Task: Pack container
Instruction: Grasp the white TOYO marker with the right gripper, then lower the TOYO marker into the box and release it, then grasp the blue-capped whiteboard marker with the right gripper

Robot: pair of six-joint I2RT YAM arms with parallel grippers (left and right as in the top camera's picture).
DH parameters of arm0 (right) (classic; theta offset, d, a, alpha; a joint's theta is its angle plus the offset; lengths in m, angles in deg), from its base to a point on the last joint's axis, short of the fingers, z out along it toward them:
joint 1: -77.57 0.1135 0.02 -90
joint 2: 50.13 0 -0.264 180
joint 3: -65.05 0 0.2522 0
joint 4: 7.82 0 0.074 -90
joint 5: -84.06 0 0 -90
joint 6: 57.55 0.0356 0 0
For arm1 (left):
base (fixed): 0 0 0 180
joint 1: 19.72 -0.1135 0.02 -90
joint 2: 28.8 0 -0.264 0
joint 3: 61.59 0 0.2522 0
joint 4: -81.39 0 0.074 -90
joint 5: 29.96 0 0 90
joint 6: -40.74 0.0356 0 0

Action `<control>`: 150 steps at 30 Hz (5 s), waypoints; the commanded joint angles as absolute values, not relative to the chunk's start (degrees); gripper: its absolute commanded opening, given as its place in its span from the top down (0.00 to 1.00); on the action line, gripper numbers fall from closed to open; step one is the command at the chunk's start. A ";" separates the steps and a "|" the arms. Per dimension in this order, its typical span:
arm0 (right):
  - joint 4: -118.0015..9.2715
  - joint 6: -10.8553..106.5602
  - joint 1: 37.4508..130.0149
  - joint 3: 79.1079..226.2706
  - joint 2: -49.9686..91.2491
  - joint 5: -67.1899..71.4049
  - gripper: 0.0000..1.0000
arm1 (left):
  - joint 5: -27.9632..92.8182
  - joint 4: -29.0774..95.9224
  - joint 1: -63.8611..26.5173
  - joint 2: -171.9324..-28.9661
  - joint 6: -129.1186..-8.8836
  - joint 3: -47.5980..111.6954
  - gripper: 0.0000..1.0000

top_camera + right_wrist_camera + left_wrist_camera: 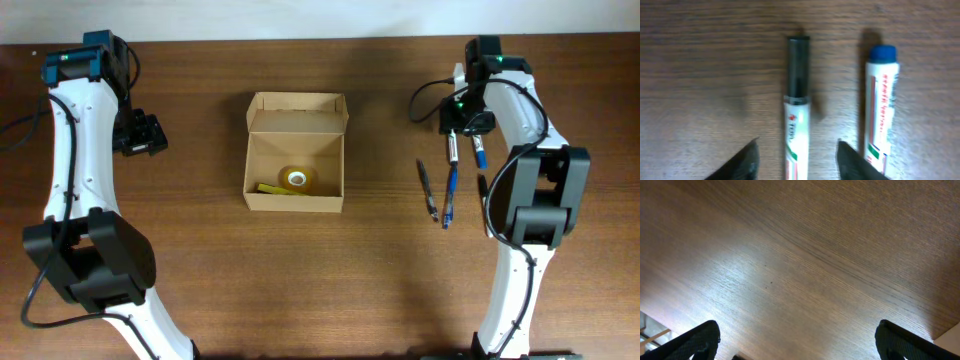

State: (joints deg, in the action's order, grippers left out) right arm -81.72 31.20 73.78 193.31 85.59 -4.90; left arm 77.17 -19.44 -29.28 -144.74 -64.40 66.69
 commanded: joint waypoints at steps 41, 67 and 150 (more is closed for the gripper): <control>-107.31 -4.01 106.72 226.49 77.81 0.83 0.96 | 77.17 -19.33 -29.63 -145.22 -63.94 66.52 0.00; -80.47 -12.17 113.29 188.41 81.83 1.31 0.96 | 77.17 -19.33 -29.63 -145.22 -63.94 66.52 0.00; -91.71 22.50 71.29 207.08 84.98 8.72 0.96 | 77.17 -19.33 -29.63 -145.22 -63.94 66.52 0.00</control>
